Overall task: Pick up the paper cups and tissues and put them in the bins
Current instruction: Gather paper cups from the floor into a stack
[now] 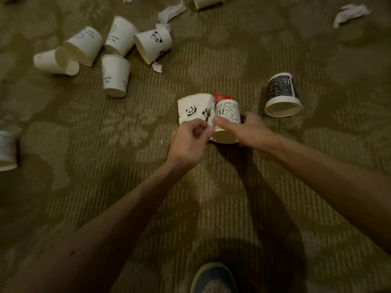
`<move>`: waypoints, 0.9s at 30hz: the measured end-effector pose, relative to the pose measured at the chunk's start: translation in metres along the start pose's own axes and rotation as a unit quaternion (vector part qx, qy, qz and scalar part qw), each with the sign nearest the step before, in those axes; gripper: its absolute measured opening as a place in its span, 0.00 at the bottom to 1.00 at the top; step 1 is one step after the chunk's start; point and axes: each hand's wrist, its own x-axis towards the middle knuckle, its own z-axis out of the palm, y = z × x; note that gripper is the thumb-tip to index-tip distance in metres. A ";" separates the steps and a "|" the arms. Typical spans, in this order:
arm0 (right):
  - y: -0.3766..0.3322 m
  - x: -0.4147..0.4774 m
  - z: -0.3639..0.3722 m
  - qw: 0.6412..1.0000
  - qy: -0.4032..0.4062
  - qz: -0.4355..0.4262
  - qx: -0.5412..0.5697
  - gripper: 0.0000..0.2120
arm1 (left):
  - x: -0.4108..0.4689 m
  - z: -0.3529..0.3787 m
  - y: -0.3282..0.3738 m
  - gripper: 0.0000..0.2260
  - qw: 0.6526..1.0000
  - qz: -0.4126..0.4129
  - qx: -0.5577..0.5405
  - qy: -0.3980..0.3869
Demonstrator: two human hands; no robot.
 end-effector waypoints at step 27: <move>0.047 0.000 -0.070 0.985 -0.091 0.021 0.148 0.18 | 0.084 0.042 0.058 0.21 0.962 0.111 0.248 -0.010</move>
